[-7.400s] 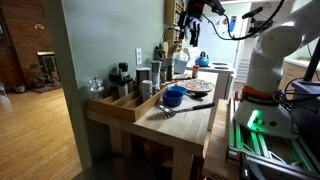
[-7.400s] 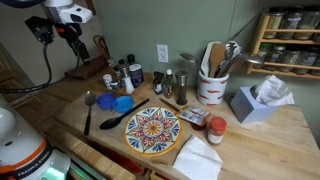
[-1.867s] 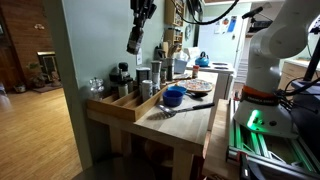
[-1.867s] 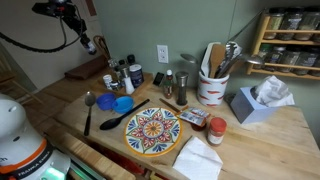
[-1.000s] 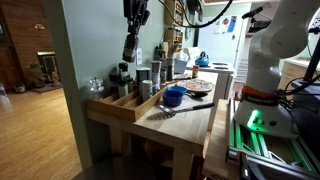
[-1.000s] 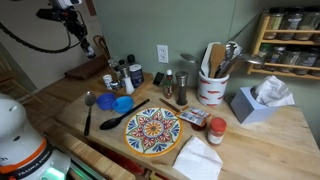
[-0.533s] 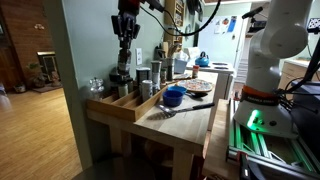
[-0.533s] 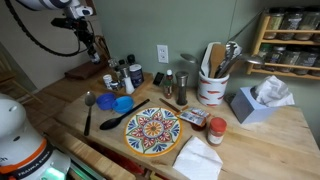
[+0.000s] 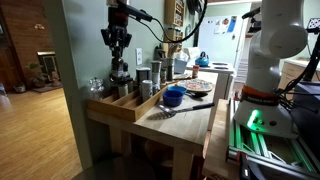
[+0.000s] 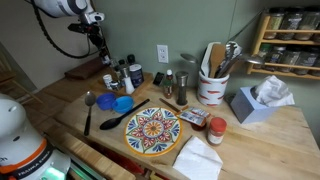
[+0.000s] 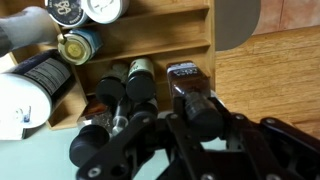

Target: Place the black sauce bottle on the tray

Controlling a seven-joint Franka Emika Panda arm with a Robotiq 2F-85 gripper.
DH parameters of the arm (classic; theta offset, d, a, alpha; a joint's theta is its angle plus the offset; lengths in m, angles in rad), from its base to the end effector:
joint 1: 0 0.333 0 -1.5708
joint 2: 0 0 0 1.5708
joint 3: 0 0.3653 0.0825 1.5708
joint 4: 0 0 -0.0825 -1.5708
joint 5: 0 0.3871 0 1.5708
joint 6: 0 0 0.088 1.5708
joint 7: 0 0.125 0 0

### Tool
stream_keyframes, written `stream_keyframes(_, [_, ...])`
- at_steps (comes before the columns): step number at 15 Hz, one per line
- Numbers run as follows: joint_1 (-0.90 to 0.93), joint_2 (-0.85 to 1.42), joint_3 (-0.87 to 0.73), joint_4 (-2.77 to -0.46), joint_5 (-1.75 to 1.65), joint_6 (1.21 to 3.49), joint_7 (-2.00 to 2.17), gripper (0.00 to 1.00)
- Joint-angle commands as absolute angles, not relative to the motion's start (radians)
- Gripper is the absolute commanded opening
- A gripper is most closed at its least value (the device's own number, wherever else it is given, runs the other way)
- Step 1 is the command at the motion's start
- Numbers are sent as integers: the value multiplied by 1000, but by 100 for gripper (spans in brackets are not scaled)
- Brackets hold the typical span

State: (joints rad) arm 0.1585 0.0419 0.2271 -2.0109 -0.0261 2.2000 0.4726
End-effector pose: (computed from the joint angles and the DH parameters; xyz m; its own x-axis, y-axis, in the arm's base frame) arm 0.5423 0.2172 0.4781 0.9875 -0.0771 0.1377 -0.0701 -0.9960 -0.0550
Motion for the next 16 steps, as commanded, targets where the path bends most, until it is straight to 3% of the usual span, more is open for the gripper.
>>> stream_keyframes(1, [181,127,203,-1937,-50,2188,531,8])
stream_keyframes(16, [229,243,149,-1927,-44,2235,605,8])
